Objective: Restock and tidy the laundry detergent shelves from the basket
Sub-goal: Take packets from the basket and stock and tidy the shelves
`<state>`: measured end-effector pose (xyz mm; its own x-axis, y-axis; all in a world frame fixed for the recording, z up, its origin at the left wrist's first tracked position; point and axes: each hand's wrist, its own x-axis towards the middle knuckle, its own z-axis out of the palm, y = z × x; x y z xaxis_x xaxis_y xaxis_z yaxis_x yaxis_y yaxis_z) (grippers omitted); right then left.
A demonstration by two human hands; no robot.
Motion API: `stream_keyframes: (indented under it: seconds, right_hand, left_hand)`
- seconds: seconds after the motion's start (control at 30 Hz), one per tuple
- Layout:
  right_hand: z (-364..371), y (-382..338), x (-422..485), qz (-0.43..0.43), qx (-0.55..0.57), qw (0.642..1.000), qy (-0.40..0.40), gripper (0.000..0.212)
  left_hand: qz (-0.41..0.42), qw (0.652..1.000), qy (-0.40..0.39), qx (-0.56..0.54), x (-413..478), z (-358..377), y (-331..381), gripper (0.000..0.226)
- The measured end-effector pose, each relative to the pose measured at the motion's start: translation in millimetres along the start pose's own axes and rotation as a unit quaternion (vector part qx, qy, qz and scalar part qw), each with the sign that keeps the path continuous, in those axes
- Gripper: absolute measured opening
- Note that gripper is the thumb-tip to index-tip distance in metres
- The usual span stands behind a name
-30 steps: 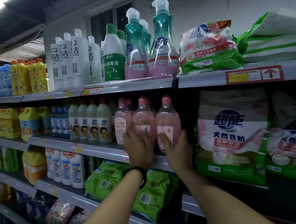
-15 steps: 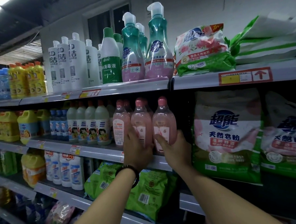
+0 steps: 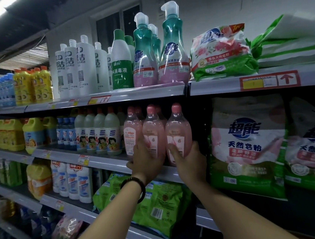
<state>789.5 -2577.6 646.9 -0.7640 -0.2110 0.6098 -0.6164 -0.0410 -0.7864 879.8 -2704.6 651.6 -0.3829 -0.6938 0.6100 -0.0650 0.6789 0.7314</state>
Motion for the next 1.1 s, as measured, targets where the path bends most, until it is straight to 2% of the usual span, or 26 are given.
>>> stream_keyframes:
  seconds: [0.07, 0.13, 0.2, 0.27, 0.37, 0.43, 0.5, 0.57, 0.83, 0.97, 1.1]
  right_hand:
    - [1, -2, -1, 0.019, 0.023, 1.000, -0.003, 0.049]
    - [3, -3, -2, 0.034, 0.046, 0.998, 0.004, 0.050]
    - [7, -2, -2, 0.045, 0.067, 0.996, 0.027, 0.052]
    - [11, -1, -3, 0.049, 0.069, 0.995, 0.045, 0.054]
    - [14, 2, -3, 0.034, 0.055, 0.996, 0.056, 0.054]
    - [15, 3, -3, 0.023, 0.047, 0.997, 0.060, 0.053]
    - [16, 4, -3, 0.019, 0.040, 0.997, 0.063, 0.053]
    - [15, 3, -3, 0.015, 0.032, 0.997, 0.067, 0.052]
    - [16, 2, -4, 0.010, 0.029, 0.997, 0.076, 0.049]
    - [15, 1, -4, 0.012, 0.031, 0.997, 0.073, 0.046]
    - [15, 1, -5, 0.009, 0.029, 0.997, 0.071, 0.047]
  left_hand:
    - [0.011, 0.999, 0.012, -0.030, 0, -5, -1, 0.077]
    - [0.024, 0.996, 0.060, -0.063, 6, -13, -4, 0.056]
    - [0.027, 0.992, 0.113, -0.044, 16, -25, -6, 0.048]
    - [0.040, 0.991, 0.124, 0.006, 27, -39, -8, 0.057]
    - [0.067, 0.989, 0.074, 0.113, 44, -54, -10, 0.075]
    - [0.091, 0.974, 0.043, 0.203, 53, -56, -11, 0.076]
    - [0.096, 0.964, 0.014, 0.249, 58, -55, -12, 0.070]
    - [0.094, 0.964, -0.006, 0.248, 60, -53, -11, 0.062]
    - [0.164, 0.957, 0.039, 0.235, 62, -49, -23, 0.042]
    - [0.163, 0.962, 0.048, 0.215, 64, -47, -24, 0.052]
    - [0.144, 0.986, 0.030, 0.079, 69, -51, -31, 0.082]
